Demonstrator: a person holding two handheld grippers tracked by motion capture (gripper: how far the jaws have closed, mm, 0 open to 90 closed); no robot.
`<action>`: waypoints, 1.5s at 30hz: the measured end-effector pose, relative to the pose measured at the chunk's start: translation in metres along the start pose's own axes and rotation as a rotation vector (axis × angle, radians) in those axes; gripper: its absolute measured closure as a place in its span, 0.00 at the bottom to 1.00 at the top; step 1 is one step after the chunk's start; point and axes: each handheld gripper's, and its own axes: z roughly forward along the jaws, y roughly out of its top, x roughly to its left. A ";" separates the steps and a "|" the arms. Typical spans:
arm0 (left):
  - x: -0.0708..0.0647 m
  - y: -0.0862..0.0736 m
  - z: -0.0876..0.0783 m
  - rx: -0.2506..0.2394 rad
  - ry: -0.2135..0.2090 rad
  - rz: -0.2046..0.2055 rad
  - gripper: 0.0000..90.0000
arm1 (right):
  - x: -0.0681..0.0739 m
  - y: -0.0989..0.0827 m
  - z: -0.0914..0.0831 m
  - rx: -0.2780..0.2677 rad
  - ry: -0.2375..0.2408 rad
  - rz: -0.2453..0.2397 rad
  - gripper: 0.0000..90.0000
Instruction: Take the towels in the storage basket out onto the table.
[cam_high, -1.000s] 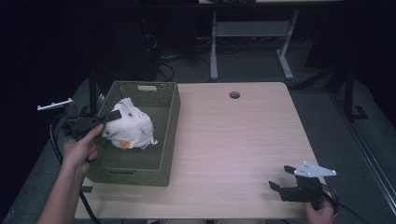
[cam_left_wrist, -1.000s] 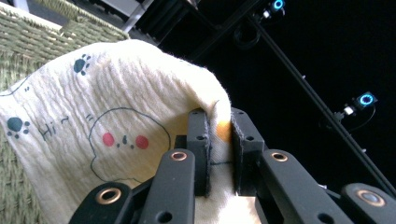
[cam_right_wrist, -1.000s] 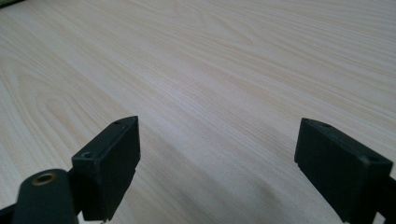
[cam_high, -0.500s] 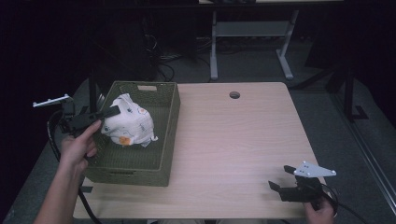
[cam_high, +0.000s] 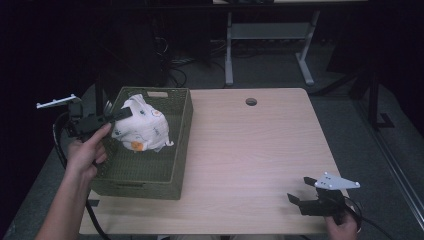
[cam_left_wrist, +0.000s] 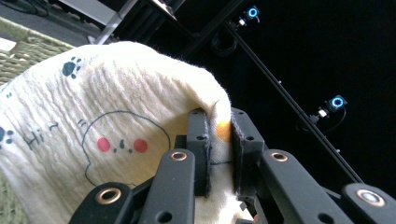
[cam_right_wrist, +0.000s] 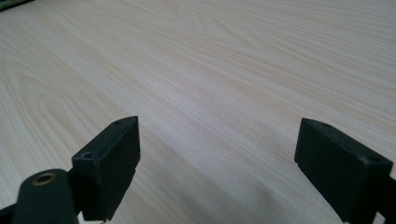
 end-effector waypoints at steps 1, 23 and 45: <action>-0.001 0.000 0.001 0.001 -0.002 -0.001 0.89 | 0.000 0.000 0.000 -0.001 0.000 0.000 0.16; -0.018 0.001 0.043 0.054 -0.052 0.018 0.89 | -0.005 0.000 -0.001 -0.012 0.003 -0.002 0.16; -0.033 -0.006 0.089 0.117 -0.109 0.030 0.89 | -0.006 0.000 -0.001 -0.023 0.005 0.003 0.16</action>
